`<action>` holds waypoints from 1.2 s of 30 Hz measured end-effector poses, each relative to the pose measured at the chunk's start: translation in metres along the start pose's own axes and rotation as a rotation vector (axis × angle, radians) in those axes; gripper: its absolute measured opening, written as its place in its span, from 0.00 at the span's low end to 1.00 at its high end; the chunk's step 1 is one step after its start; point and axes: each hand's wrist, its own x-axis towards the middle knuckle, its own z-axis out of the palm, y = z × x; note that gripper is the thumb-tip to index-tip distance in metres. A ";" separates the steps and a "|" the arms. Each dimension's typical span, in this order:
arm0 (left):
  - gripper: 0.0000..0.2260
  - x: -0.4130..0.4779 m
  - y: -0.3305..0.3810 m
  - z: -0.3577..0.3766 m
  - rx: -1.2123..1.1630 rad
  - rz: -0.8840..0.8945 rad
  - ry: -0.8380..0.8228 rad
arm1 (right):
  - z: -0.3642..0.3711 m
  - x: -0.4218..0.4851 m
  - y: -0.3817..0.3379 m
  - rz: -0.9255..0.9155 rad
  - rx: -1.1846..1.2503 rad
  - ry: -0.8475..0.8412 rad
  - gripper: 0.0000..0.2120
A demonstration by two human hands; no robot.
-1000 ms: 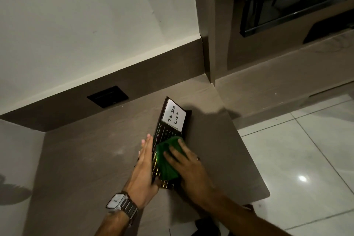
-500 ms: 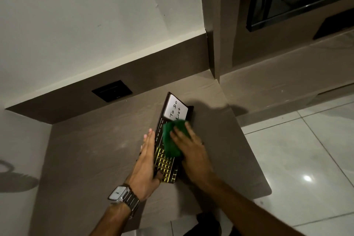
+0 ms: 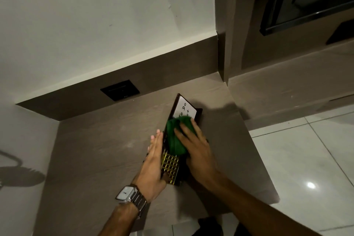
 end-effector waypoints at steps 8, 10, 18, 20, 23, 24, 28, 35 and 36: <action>0.58 0.001 -0.004 0.000 -0.011 0.021 0.000 | -0.041 0.090 0.039 0.075 -0.200 0.100 0.32; 0.59 0.001 -0.006 0.000 0.006 0.028 0.014 | -0.036 0.091 0.036 0.122 -0.202 0.103 0.33; 0.60 0.004 -0.015 0.004 0.034 0.044 0.044 | -0.014 0.004 0.050 -0.048 -0.275 -0.080 0.38; 0.59 0.004 -0.017 0.004 0.051 0.044 0.039 | -0.030 0.031 0.067 0.154 -0.345 -0.021 0.37; 0.59 0.004 -0.017 0.004 0.066 0.051 0.032 | -0.023 0.041 0.059 0.165 -0.412 -0.059 0.37; 0.58 0.004 -0.017 0.004 0.066 0.051 0.035 | -0.013 0.028 0.051 0.123 -0.418 -0.114 0.37; 0.54 0.005 -0.016 0.004 0.032 0.038 0.041 | 0.015 -0.042 0.030 -0.125 -0.399 -0.289 0.35; 0.56 0.003 -0.015 0.003 0.046 0.041 0.025 | -0.022 0.071 0.061 0.219 -0.577 -0.033 0.32; 0.56 0.003 -0.015 0.003 0.051 0.040 0.027 | -0.021 0.075 0.062 0.244 -0.578 -0.020 0.31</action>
